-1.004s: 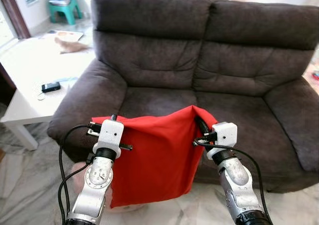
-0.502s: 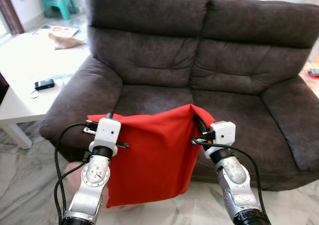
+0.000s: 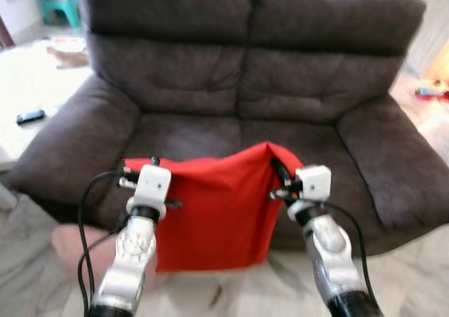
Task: Move the pillow to the sofa from floor
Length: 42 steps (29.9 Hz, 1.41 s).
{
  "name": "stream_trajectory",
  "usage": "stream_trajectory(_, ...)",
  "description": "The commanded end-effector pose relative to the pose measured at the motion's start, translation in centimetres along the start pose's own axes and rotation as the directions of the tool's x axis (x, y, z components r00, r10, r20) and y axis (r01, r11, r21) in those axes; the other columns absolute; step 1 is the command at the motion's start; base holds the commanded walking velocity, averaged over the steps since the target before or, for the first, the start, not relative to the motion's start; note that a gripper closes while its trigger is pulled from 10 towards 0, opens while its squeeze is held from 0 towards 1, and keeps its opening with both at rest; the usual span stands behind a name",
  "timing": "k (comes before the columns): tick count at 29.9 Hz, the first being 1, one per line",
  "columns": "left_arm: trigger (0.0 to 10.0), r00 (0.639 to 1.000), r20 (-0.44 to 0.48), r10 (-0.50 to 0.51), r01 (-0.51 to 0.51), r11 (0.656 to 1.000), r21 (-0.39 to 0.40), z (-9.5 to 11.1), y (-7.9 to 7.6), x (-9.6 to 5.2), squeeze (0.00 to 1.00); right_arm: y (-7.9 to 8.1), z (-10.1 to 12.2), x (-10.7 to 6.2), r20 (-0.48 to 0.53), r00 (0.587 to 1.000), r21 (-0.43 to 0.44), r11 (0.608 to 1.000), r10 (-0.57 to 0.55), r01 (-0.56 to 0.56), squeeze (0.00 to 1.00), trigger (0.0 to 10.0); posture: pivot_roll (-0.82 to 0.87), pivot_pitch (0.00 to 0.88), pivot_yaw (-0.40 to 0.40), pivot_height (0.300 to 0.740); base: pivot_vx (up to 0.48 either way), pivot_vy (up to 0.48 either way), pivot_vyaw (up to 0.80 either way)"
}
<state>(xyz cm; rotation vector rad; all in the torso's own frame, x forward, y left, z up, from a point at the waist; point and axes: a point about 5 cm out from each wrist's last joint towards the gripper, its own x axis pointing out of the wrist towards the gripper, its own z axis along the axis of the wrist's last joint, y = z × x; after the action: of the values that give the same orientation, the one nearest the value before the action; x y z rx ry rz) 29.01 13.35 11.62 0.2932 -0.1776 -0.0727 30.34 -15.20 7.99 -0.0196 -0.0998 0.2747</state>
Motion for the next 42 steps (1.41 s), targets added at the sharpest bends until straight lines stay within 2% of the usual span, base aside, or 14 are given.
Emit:
stream_trajectory(1, 10.0, 0.995, 0.101, 0.017, -0.018, 1.000, 0.007, 1.81, 0.69, 0.54, 0.00, -0.02, 1.80, 0.86, 0.092, 0.996, -0.001, 1.000, -0.008, 0.008, 0.00, 10.0, 0.01, 0.000, -0.067, 0.740, 0.000, -0.412, 0.00)
stream_trajectory(34, 10.0, 0.994, 0.101, 0.034, -0.035, 0.999, 0.013, 1.68, 1.11, 0.62, 0.00, -0.15, 2.06, 0.91, 0.108, 0.994, -0.013, 1.000, -0.007, 0.009, 0.00, 10.0, 0.01, 0.000, -0.079, 0.740, 0.000, -0.406, 0.00)
stream_trajectory(42, 10.0, 0.993, 0.118, 0.030, -0.031, 1.000, 0.004, 1.95, 1.25, 0.55, 0.00, 0.00, 2.09, 0.91, 0.112, 0.994, -0.010, 1.000, -0.007, 0.008, 0.00, 10.0, 0.01, 0.000, -0.079, 0.740, 0.000, 0.000, 0.00)
